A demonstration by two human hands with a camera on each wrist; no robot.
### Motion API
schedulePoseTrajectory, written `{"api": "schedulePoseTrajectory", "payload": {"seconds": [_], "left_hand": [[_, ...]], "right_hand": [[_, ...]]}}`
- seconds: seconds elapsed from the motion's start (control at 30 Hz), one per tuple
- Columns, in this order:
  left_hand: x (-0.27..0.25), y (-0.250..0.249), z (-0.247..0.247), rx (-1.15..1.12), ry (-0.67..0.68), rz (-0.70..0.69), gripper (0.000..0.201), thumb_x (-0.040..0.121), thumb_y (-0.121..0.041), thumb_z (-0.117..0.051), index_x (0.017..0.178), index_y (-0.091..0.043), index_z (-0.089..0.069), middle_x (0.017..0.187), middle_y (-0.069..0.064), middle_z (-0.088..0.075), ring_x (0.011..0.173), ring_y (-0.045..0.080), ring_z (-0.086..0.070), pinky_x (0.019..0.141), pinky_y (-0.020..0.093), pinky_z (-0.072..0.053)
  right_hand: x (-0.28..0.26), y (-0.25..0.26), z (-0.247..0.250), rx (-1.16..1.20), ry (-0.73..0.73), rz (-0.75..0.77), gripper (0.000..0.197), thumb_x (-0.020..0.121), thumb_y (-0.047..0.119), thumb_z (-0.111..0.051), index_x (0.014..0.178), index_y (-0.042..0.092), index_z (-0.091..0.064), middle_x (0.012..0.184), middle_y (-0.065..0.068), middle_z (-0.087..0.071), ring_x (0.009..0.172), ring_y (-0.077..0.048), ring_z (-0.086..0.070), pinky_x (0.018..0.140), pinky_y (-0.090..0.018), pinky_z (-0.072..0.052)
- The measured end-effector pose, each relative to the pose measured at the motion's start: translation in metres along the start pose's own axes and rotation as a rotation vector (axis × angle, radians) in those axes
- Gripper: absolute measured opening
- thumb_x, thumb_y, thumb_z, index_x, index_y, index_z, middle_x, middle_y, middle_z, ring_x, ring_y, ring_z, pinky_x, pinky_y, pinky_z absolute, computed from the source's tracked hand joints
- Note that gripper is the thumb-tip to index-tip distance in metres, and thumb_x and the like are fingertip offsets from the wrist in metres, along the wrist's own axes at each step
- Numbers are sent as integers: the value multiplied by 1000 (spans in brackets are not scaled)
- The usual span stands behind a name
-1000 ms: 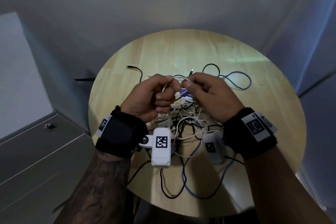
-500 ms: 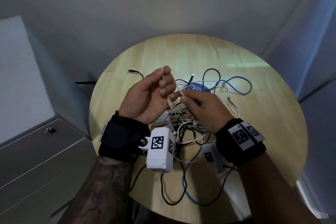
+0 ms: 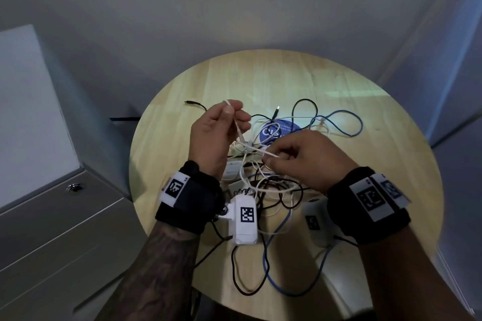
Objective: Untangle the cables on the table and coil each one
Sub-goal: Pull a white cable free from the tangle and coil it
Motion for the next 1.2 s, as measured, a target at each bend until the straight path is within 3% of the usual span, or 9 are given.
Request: {"api": "schedulePoseTrajectory", "payload": {"seconds": [0.13,0.3,0.43,0.57,0.63,0.7,0.87,1.07,1.2], "left_hand": [[-10,-8,-26,314,148,-93,21,101,-2,-46,100,1,-66,77,7,-67,69,15,-62,70,25,-52],[-17,-2,-43,429,293,-90,22,101,-3,-46,95,-3,-67,71,6,-62,64,13,-58,70,28,-52],[-10,-1,-27,60,166,43,23,103,-6,-42,99,1,-63,74,9,-65,67,20,-63,71,32,-55],[-7,-7,-22,-234,99,74,22,105,-16,-37,99,-7,-57,68,4,-63,97,29,-69,87,38,-53],[-6,-10,-19,-324,90,103,23,106,-22,-35,99,-12,-55,60,-2,-52,74,20,-66,73,35,-55],[-7,-9,-22,-330,139,176,23,106,-28,-35,97,-17,-54,57,-6,-32,46,7,-35,45,21,-36],[-30,5,-55,-216,428,405,24,101,-25,-38,88,-15,-56,54,-6,-18,44,7,-10,41,19,-8],[-43,17,-59,-136,521,564,28,92,-32,-43,71,-16,-54,49,-7,-20,45,10,-6,43,21,-7],[-50,24,-63,-84,559,623,31,97,-26,-37,77,-14,-57,57,-4,-21,49,10,-10,43,23,-10]], "right_hand": [[-5,10,30,19,-159,65,15,82,24,-69,87,36,-77,75,14,-71,70,-3,-64,66,-30,-52],[-13,8,56,36,-316,77,9,79,28,-74,84,36,-77,69,18,-67,67,-3,-60,61,-27,-45],[-11,3,52,60,-288,36,5,79,38,-73,81,33,-75,69,10,-69,67,-6,-63,63,-33,-51],[-7,1,37,-66,-172,-16,47,81,65,-57,79,22,-75,66,-4,-65,63,-19,-60,61,-37,-50],[-6,-3,29,-122,-111,-57,48,84,64,-57,81,20,-75,68,-5,-66,65,-20,-61,62,-37,-50],[-6,-4,30,-176,-143,-59,36,87,58,-58,87,26,-74,80,5,-68,76,-12,-62,71,-33,-49],[1,14,26,247,-280,92,42,100,30,-51,142,33,-45,137,13,-54,127,-1,-48,108,-31,-38],[3,15,23,593,-230,120,10,99,22,-54,94,19,-63,86,-13,-63,70,-14,-59,73,-37,-51],[-5,15,49,405,-416,154,10,98,16,-57,92,14,-64,86,5,-65,79,-6,-57,73,-19,-44]]}}
Point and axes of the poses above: each hand's wrist, its own x-axis towards the middle knuckle, its own z-axis out of the back of the hand, y = z × x, the point moved 10 cm from there along x, towards the middle knuckle
